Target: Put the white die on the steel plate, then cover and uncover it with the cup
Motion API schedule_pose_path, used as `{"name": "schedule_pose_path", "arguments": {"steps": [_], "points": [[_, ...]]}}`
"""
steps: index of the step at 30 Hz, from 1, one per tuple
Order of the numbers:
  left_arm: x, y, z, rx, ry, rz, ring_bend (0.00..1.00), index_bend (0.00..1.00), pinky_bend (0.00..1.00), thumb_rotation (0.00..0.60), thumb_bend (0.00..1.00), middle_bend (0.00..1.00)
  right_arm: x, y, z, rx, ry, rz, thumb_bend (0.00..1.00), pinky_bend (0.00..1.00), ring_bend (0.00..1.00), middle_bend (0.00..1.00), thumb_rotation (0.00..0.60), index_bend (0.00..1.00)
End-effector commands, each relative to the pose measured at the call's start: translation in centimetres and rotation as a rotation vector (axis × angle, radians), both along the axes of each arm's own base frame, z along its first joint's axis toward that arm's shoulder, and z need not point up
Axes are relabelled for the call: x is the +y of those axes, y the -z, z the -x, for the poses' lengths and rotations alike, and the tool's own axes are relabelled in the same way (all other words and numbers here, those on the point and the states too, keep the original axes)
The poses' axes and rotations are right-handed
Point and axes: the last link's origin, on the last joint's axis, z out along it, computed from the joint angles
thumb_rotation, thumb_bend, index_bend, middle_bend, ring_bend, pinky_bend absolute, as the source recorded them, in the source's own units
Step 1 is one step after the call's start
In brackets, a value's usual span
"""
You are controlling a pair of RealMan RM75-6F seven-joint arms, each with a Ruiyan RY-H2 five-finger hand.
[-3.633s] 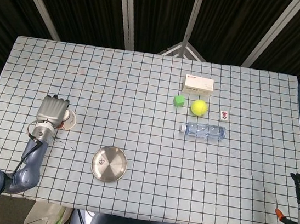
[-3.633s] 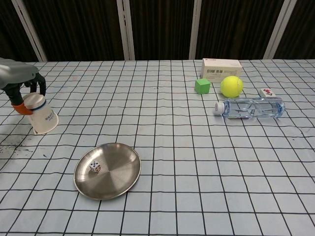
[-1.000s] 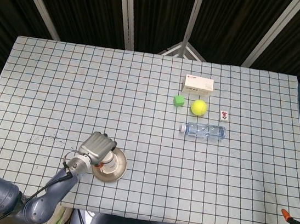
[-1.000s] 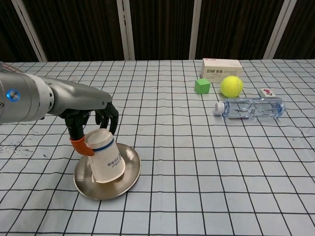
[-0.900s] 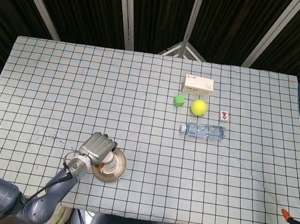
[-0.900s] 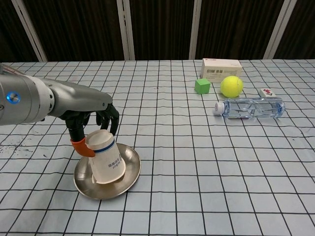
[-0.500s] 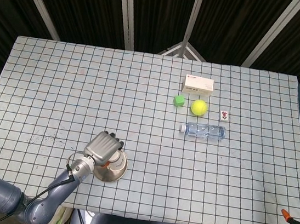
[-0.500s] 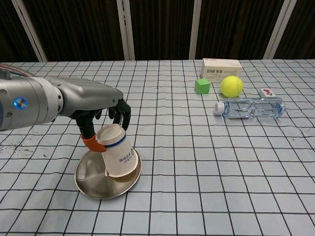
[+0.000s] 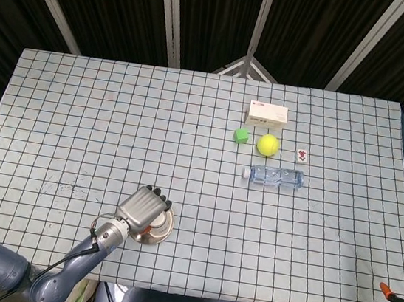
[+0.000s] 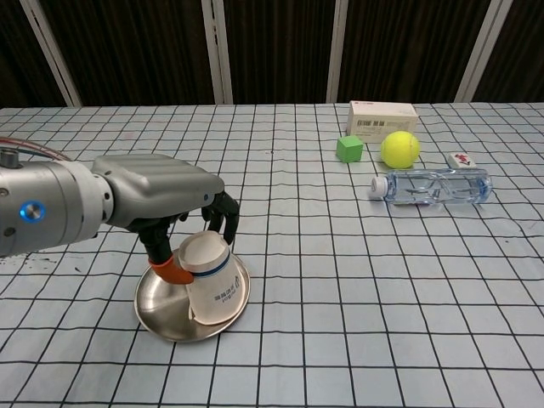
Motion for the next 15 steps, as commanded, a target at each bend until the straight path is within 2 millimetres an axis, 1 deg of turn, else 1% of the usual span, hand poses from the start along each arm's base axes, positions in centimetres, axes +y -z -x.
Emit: {"name": "schedule_pose_path", "arguments": {"steps": [1, 5, 10, 15], "points": [[0.0, -0.4, -0.1, 0.038, 0.046, -0.023, 0.26, 0.48, 0.33, 0.600, 0.47, 0.42, 0.0, 0.0, -0.1, -0.002, -0.002, 0.003, 0.04, 0.14, 0.15, 0.14, 0.600, 0.12], [0.1, -0.6, 0.1, 0.053, 0.038, -0.037, 0.26, 0.48, 0.33, 0.600, 0.47, 0.42, 0.0, -0.1, -0.1, -0.002, -0.003, 0.006, 0.04, 0.14, 0.15, 0.14, 0.600, 0.12], [0.3, -0.7, 0.8, 0.101, 0.027, -0.046, 0.26, 0.48, 0.33, 0.600, 0.47, 0.42, 0.1, -0.1, 0.0, -0.002, -0.001, 0.004, 0.04, 0.14, 0.15, 0.14, 0.600, 0.12], [1.0, -0.8, 1.0, 0.107, 0.032, -0.070, 0.26, 0.49, 0.33, 0.600, 0.48, 0.42, 0.0, 0.0, 0.0, -0.004, 0.002, -0.002, 0.04, 0.14, 0.15, 0.14, 0.600, 0.12]]}}
